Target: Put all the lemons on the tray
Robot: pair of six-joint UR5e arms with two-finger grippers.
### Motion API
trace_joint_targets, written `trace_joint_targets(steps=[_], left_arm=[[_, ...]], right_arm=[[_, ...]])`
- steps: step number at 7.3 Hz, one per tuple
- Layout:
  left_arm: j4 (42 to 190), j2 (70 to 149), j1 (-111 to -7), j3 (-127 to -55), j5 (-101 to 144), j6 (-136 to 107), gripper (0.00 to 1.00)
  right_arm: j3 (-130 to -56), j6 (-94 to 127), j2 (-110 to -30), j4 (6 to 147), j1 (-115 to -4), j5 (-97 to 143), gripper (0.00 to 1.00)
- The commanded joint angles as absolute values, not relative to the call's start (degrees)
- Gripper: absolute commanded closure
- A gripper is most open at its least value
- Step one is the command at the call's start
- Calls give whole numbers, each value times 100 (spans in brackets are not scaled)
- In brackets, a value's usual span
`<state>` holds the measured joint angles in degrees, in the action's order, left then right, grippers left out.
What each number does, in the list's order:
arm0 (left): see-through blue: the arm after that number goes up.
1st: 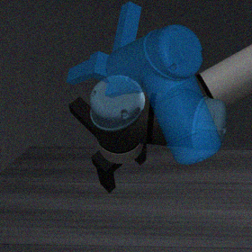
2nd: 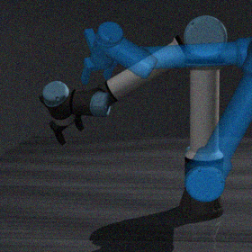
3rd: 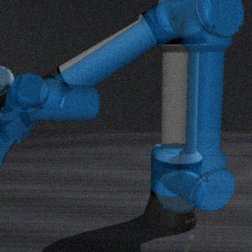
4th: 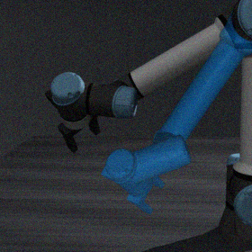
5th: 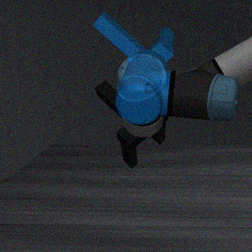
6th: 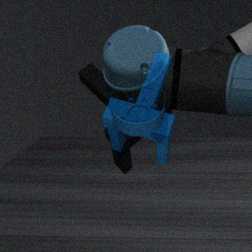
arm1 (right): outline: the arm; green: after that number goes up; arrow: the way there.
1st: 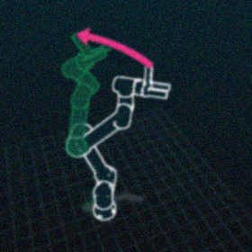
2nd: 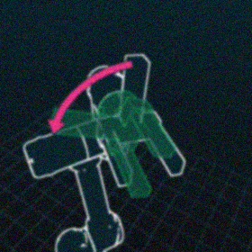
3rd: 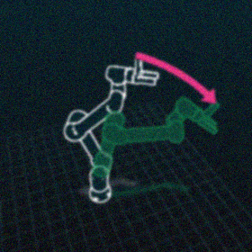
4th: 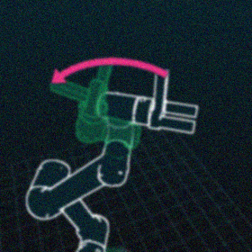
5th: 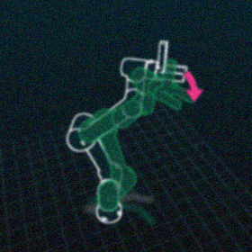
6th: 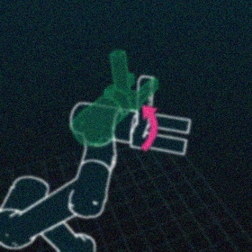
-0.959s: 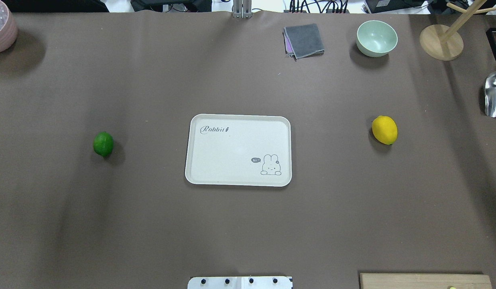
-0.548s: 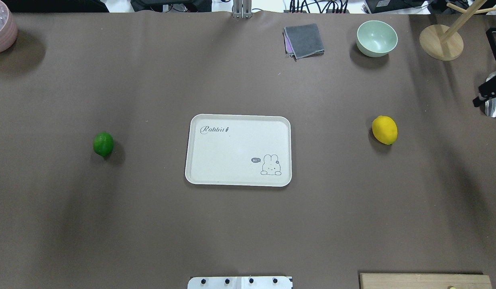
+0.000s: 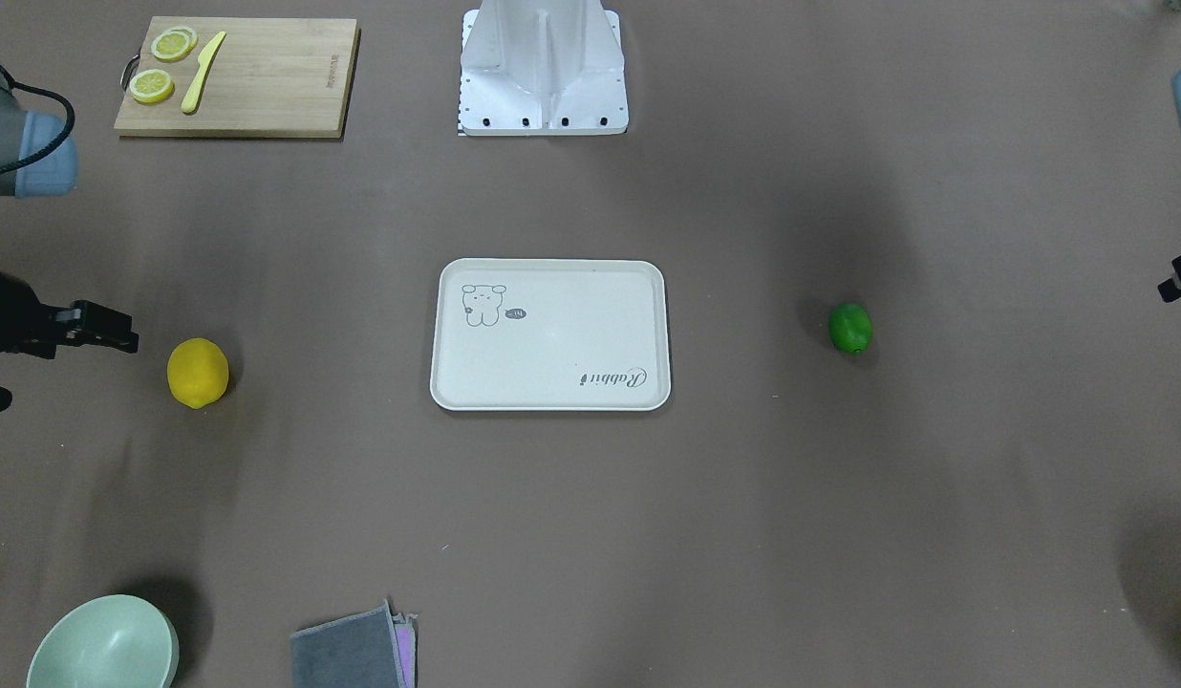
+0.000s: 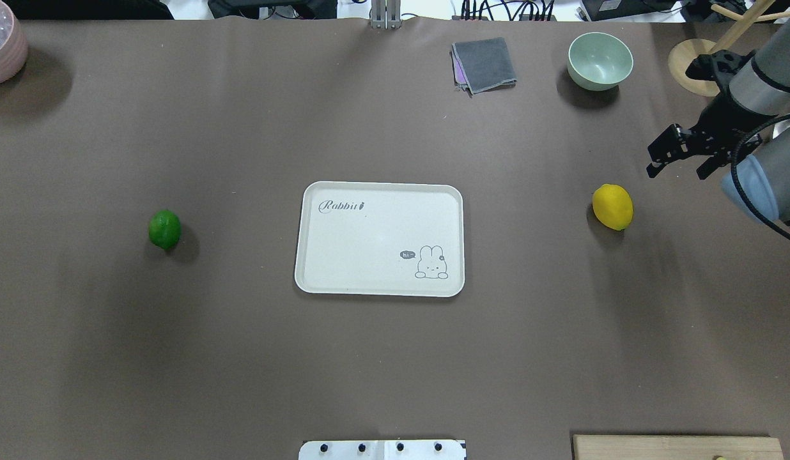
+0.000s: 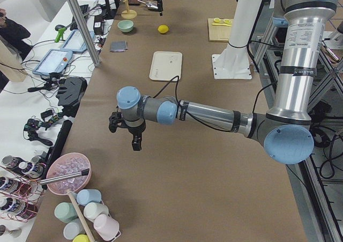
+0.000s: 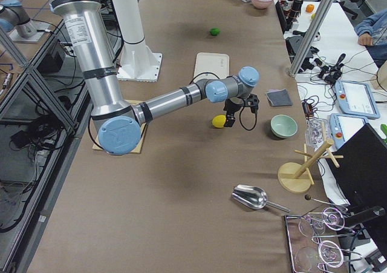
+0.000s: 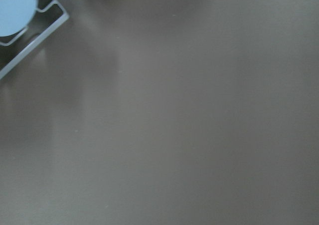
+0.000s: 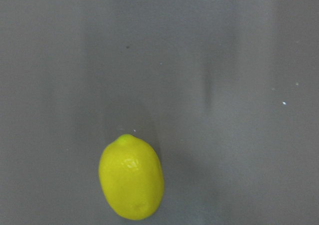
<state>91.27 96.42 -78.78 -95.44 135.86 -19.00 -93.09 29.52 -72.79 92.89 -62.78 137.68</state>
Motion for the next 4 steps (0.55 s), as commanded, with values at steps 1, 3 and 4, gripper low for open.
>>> trace_joint_targets(steps=[1,3,4], left_arm=[[9428,10062,-7087,-9624,13623,-3796,2],[9641,10063,-6629,-9677,13641,-4175,2],[9642,10255,-6262,-9625,13632,-4244,2]], right_arm=[[-8747,3215,-6848,8722,-5987,13659,0],[-8658,3270,-6864,8666,-5723,13614,1],[-8657,3243,-6916,8666,-5678,13562,1]])
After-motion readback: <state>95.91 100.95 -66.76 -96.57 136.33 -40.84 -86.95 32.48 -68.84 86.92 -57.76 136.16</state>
